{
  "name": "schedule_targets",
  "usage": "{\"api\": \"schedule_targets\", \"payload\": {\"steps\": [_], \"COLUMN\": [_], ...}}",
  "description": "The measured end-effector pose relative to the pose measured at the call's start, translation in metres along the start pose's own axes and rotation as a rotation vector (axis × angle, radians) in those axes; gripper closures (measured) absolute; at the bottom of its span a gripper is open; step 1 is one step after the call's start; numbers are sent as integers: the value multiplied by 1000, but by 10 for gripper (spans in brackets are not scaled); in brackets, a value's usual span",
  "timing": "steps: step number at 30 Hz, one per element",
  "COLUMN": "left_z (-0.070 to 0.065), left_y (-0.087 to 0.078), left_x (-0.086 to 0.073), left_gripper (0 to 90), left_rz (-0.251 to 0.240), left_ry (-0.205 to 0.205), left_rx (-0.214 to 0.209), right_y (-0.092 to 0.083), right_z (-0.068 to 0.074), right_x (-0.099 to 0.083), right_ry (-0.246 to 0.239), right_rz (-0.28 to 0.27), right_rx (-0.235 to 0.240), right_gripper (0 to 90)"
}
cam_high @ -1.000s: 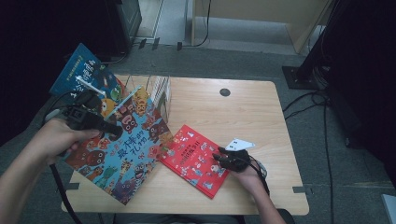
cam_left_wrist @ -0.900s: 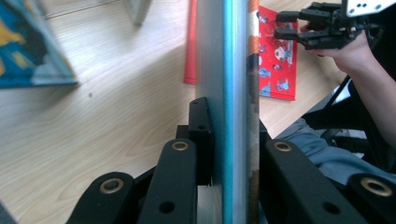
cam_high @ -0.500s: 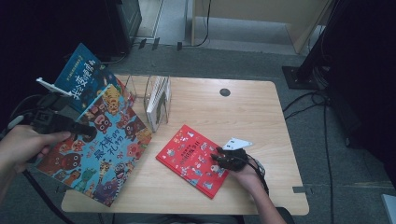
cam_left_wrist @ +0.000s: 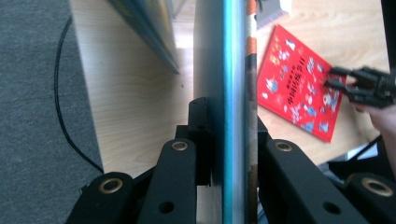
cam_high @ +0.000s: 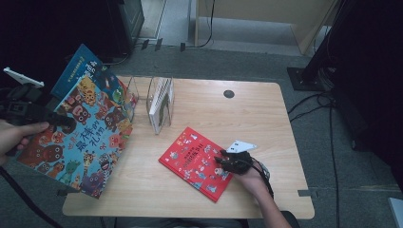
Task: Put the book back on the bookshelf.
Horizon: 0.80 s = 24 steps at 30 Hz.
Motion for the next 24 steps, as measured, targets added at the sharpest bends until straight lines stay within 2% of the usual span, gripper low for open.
{"api": "schedule_targets", "payload": {"steps": [8, 12, 17, 20, 24], "left_z": [8, 7, 6, 7, 3], "left_y": [-8, -13, -16, -18, -17], "left_x": [16, 25, 36, 43, 53], "left_gripper": [808, 808, 808, 809, 807], "left_rz": [-30, -50, -60, -71, -83], "left_ry": [-24, -34, -41, -59, -56], "left_rx": [23, 25, 48, 45, 64], "right_y": [0, 0, 0, 0, 0], "right_z": [0, 0, 0, 0, 0], "right_x": [0, 0, 0, 0, 0], "right_ry": [-2, -3, -3, -5, -4], "right_rz": [-3, -4, -5, -6, -5], "right_rx": [0, -1, -1, -3, -2], "right_gripper": [605, 607, 607, 608, 610]}}
Point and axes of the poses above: each handheld gripper's, and its own axes: y roughly forward along the jaws, x roughly out of its top, z roughly to its left, the point moved 8 cm from there along y, roughly forward along the jaws, and after that the axes turned 8 degrees about -x, right-handed, at the moved point
